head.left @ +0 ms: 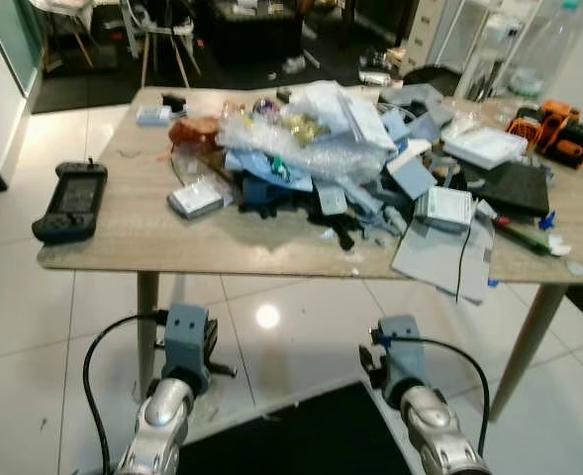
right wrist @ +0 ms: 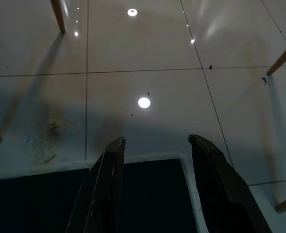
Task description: Picking trash to rubbish bin
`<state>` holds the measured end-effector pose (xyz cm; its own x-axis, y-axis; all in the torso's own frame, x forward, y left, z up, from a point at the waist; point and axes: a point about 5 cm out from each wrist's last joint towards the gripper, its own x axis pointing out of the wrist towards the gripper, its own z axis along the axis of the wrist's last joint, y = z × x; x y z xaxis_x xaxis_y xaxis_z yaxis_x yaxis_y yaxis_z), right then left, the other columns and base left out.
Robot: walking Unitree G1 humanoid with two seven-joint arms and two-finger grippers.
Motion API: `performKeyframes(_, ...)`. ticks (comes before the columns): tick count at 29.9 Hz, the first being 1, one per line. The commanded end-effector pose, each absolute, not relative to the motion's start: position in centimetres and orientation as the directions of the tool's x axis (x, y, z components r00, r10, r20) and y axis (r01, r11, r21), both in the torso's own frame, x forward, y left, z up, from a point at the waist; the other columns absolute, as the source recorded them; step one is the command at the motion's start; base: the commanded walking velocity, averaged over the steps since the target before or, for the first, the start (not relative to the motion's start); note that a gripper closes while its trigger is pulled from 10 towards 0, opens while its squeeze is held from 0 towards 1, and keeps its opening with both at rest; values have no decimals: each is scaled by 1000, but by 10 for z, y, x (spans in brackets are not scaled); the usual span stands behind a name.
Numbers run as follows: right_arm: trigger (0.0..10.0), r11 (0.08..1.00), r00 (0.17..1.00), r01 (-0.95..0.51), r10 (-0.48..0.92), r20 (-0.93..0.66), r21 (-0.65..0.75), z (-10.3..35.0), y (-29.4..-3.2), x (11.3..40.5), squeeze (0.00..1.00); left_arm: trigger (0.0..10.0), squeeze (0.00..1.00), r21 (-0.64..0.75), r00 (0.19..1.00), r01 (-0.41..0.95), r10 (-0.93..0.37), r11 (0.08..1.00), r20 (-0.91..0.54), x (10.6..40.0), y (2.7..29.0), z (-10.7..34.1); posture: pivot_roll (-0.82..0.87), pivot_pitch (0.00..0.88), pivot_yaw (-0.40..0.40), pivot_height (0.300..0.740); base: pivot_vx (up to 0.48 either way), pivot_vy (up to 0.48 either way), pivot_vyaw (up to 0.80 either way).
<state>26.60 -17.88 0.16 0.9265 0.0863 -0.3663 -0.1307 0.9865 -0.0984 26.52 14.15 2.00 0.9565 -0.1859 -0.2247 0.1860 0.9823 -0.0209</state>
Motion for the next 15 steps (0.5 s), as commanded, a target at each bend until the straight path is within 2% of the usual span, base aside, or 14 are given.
performKeyframes(1, 10000, 988, 922, -131, 89, -378, -86, 0, -178, 264, 0, 10000, 0, 0, 951, 193, -187, 981, -244, 265, 144, 18, -40, 60, -27, 740, 0, 398, 0)
performKeyframes(7, 10000, 988, 923, -131, 90, -374, -84, 1, -179, 265, 0, 10000, 0, 13, 950, 194, -185, 981, -250, 266, 144, 18, -40, 58, -27, 740, 0, 466, 0)
performKeyframes(15, 10000, 987, 925, -140, 104, -365, -73, 2, -177, 265, 0, 10000, 0, 20, 953, 198, -187, 980, -238, 266, 143, 20, -40, 58, -26, 740, 0, 0, 0)
